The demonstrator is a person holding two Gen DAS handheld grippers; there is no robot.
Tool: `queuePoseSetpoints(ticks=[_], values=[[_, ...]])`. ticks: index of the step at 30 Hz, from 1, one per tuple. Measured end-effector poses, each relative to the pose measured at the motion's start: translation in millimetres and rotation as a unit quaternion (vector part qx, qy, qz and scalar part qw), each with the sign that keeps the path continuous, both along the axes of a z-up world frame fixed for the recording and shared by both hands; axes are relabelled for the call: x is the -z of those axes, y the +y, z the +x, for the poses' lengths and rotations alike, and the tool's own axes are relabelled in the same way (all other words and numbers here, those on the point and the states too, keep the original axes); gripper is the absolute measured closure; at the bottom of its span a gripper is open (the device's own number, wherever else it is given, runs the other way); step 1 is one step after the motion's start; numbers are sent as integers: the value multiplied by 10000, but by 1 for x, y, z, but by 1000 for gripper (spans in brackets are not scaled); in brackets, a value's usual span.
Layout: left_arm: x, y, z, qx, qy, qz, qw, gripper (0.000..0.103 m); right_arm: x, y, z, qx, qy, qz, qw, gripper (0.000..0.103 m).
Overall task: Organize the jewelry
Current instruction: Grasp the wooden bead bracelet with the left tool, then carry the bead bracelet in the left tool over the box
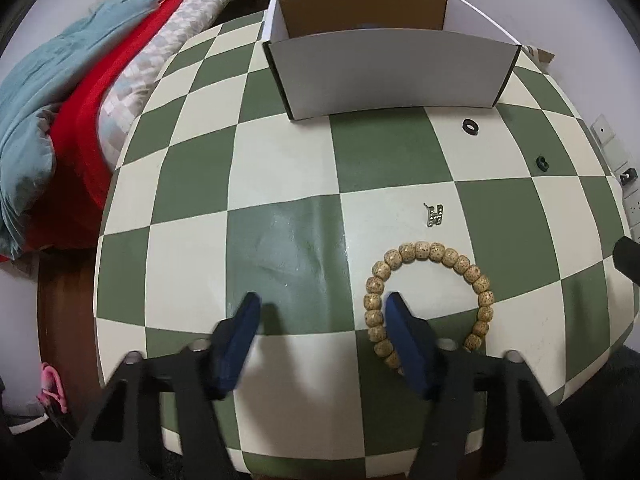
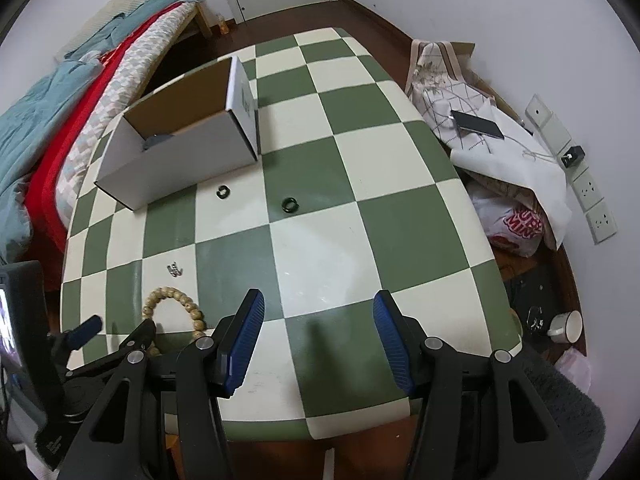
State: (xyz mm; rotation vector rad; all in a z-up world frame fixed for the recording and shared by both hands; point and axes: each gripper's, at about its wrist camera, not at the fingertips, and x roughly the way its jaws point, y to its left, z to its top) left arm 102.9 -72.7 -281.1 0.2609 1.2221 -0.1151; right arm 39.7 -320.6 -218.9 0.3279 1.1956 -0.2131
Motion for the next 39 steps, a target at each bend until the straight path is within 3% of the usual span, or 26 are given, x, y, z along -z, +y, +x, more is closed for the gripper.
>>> queuePoseSetpoints(ticks=[1,3,8,13,16,22,25,34,39], values=[[-1,-1,-1,66,-63,3,10000,74,1,0,1,-3,16,16,10000,44],[-2,0,-1,150,-105,142,9997,96,5,2,3,-28,41,59,10000,44],[-3,37,7,-296,-196,303,9989,96,17,20,17,-281,-25,431,9987,44],[-2,75,15,-725,-232,440,9961,96,27,67,39,-836,-219,579,9946,44],[-1,87,16,-858,-226,417,9952,96,35,96,52,-1092,-311,440,9926,44],[-1,93,13,-898,-237,357,9950,96,47,134,63,-1366,-443,-304,9892,45],[0,95,15,-904,-236,323,9951,96,49,146,63,-1482,-533,-702,9850,52],[1,97,17,-929,-230,302,9949,96,50,148,62,-1527,-670,-758,9831,93],[-2,96,16,-970,-255,237,9947,96,49,144,60,-1481,-685,-689,9842,94]])
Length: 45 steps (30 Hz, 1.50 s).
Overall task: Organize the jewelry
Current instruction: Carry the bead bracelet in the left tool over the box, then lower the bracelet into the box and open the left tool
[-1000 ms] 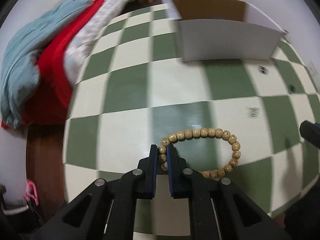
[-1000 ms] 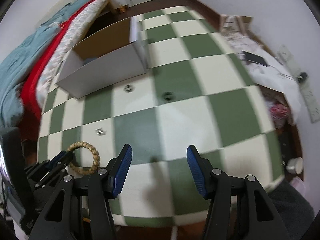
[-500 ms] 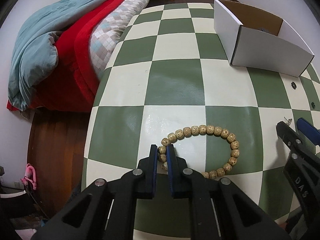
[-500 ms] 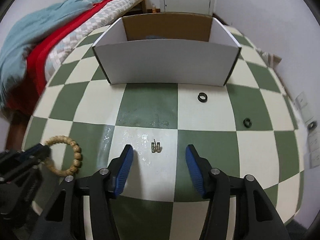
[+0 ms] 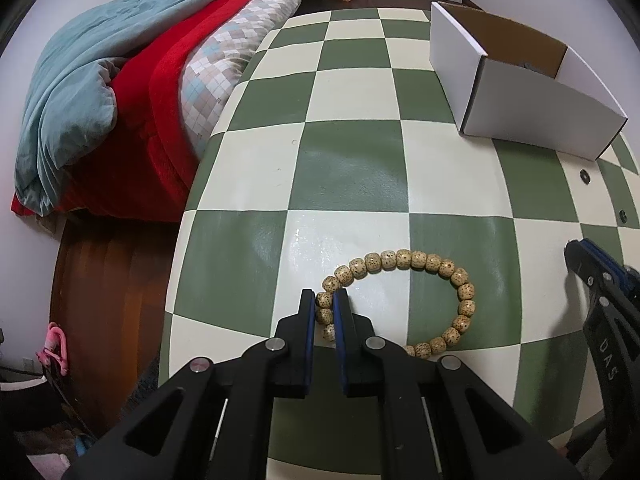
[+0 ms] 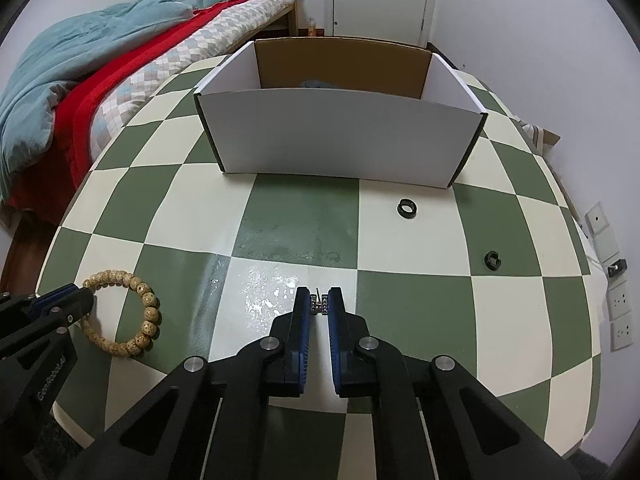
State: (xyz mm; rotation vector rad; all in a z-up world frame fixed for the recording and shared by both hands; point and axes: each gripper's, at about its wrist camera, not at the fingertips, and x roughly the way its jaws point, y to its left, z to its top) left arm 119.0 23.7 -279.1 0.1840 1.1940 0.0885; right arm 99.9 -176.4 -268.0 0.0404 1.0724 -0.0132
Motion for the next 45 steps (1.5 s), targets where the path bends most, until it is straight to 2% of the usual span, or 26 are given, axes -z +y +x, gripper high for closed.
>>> queuePoseSetpoints(ticks=[5,10,22,28,34,40,45], values=[[-17,-6,-1,55,-203,-84,9997,96,-5,-5,-6,44,-58,56,10000,94],[-51,-21,2,210,-531,-284,9980,96,-24,-18,-12,137,-237,130,9995,94],[-136,-62,27,661,-1155,-838,9876,96,-110,-59,2,460,-914,545,9933,94],[-165,-80,76,924,-1151,-1223,9815,97,-147,-76,34,373,-1059,815,9903,94],[-159,-99,141,1120,-791,-1345,9814,96,-150,-97,88,319,-831,1099,9899,94],[-136,-112,181,1289,-364,-1308,9823,96,-121,-115,144,353,-257,1406,9891,94],[-108,-116,203,1310,108,-1377,9817,95,-91,-122,175,341,198,1693,9848,94]])
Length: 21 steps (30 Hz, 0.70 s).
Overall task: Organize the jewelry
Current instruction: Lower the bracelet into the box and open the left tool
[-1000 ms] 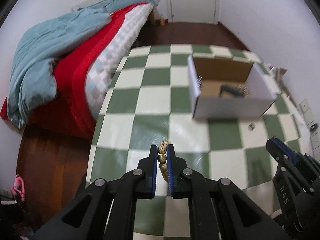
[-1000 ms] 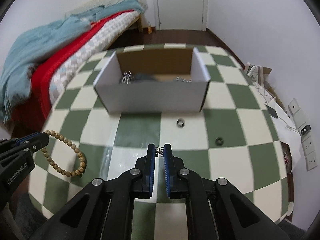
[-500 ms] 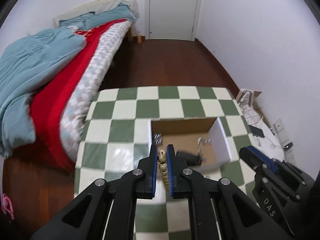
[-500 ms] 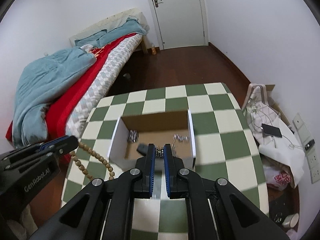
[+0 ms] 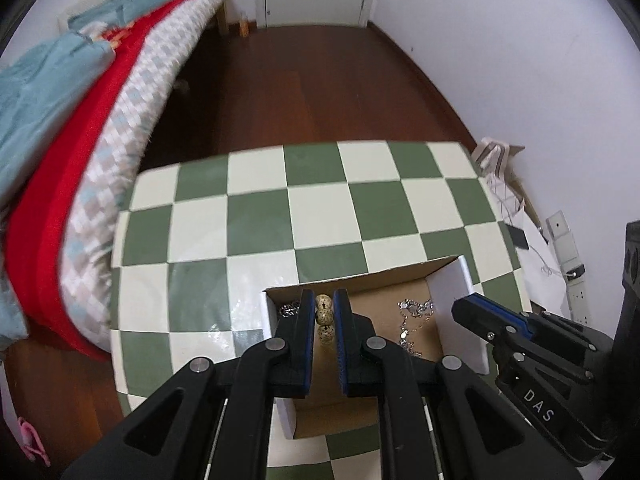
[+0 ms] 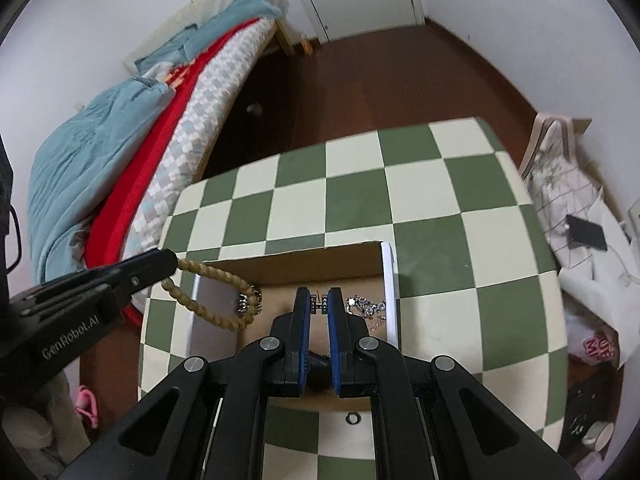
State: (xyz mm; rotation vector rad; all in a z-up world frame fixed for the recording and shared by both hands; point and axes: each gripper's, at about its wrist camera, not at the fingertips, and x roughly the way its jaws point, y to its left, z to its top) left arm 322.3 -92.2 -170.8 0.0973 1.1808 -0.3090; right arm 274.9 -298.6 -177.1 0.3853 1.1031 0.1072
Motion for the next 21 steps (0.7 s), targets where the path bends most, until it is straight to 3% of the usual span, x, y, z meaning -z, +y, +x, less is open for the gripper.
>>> queuePoseSetpoints(ticks=[3,5,7,8,11,16,21], values=[[8,1,6,-50,118,-106,9999,92,13,2,14,-111,258,159,9995,94],[8,3,9,-146,46,-30,9999,78,19,3,20,-108,378,262,9989,93],[6,7,10,-274,-49,-2,9996,27,21,2,23,-61,426,300,9986,90],[3,10,10,-354,-116,-32,9993,18,21,2,23,-36,430,272,9987,82],[-1,18,10,-487,-216,11,9986,14,17,-1,21,75,351,213,9991,56],[-8,32,-1,-708,-565,471,9948,2,9,-6,15,208,278,-20,9994,50],[-10,46,-21,-903,-950,842,9878,1,0,-1,0,278,228,-853,9957,21]])
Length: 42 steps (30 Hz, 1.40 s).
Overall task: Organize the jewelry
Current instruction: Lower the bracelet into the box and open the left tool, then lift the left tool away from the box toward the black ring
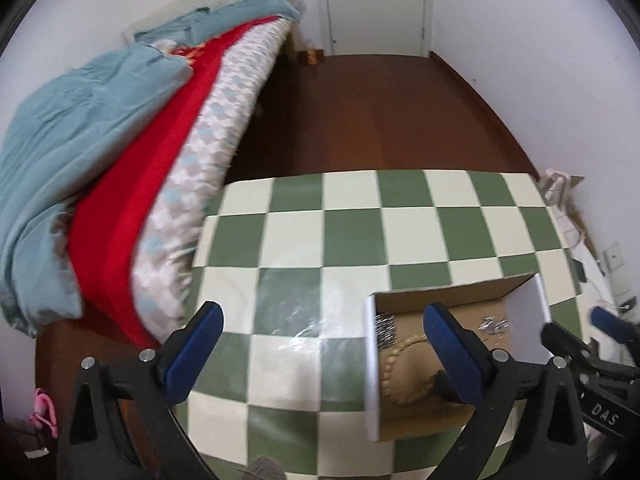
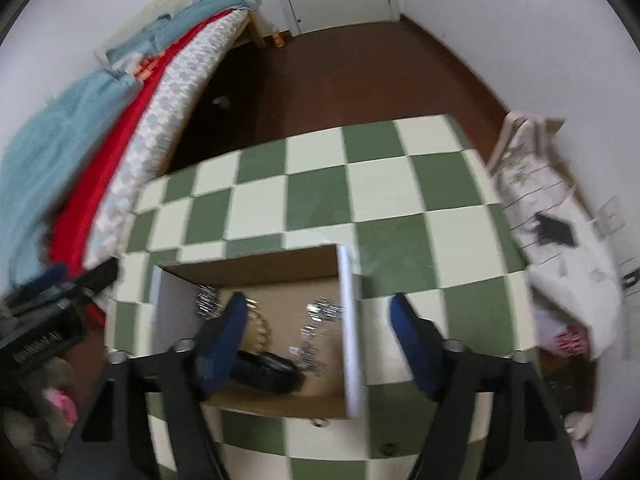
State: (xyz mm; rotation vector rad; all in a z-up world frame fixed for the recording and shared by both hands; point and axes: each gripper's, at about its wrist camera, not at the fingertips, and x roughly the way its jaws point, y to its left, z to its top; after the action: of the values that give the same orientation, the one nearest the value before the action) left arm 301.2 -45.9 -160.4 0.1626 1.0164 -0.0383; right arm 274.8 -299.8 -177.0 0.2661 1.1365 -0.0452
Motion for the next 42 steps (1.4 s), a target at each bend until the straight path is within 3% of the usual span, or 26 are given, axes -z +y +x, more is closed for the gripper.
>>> queuePoseSetpoints(ticks=[2,5,15,32,38,42], values=[[2,5,-9,-68,-50,78,9999,0,1,6,-9,-33,49,-374,9993,7],[5,9,-22,-126,-103,139,9998,0,6,12,-21,-92,159,-709,9973,0],[1,14,-64,-200,-174,25,9996,0,-9,29,-59,-127,-75,-1010,9948,0],[-58,7,-139,-19,-794,-477,9957,0,-90,24,-141,99,-1039,-1289,9861,0],[-72,6,-163,-46,-1002,-594,9932,0,-114,27,-167,133,-1342,-1137,9843,0],[-70,4,-176,-168,-1090,-471,9928,0,-120,26,-182,167,-1439,-972,9847,0]])
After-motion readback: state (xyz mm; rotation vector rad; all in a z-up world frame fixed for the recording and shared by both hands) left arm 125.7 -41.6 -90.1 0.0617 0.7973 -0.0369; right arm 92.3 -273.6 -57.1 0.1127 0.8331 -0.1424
